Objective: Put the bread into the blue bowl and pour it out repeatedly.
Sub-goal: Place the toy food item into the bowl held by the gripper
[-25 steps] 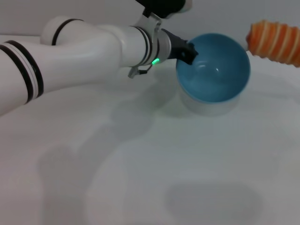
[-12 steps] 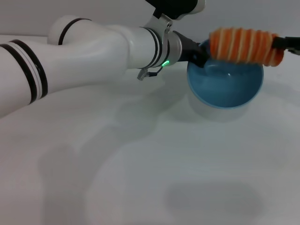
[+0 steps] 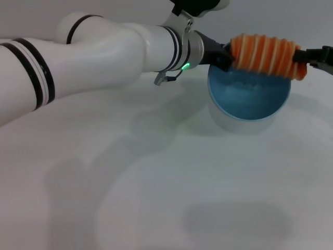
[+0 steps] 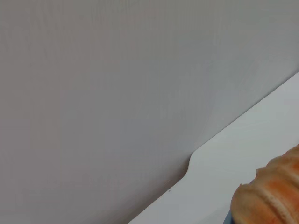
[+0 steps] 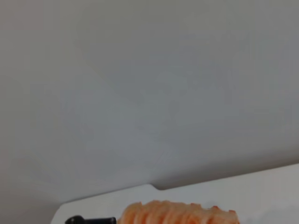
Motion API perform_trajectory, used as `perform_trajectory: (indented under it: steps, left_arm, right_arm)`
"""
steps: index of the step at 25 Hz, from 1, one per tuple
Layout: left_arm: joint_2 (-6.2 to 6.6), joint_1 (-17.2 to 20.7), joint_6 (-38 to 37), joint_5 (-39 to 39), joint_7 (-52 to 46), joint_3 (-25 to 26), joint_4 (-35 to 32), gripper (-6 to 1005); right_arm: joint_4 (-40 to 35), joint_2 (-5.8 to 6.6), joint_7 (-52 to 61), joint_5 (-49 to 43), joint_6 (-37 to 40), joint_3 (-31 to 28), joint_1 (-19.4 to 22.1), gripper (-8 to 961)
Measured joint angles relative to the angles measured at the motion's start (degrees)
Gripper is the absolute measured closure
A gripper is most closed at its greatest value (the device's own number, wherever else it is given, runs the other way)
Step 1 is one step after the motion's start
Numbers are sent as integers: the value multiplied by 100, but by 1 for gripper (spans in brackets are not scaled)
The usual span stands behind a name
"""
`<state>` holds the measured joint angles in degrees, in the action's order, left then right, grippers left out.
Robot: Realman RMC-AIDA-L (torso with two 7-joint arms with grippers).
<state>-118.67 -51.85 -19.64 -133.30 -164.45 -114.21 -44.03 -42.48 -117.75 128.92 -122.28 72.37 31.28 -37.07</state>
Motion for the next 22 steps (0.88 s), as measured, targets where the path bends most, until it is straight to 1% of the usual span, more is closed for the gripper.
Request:
perform_trajectory:
  steps: [7, 14, 16, 18, 22]
  left_arm:
    - [-6, -52, -4, 1, -15, -21, 2, 998]
    - [-2, -54, -50, 6, -32, 26, 11, 998]
    - [-2, -54, -55, 7, -33, 28, 11, 998]
    - [-10, -47, -56, 12, -37, 26, 10, 998]
    - [-15, -30, -59, 20, -37, 27, 12, 1000]
  right_arm:
    - [45, 17, 7, -23, 17, 217, -42, 860]
    - [-26, -32, -123, 35, 152, 228, -10, 842]
    - [-38, -45, -320, 178, 213, 234, 18, 836]
    - [-9, -49, -601, 552, 335, 242, 98, 830]
    - [-34, -47, -713, 788, 418, 241, 199, 628]
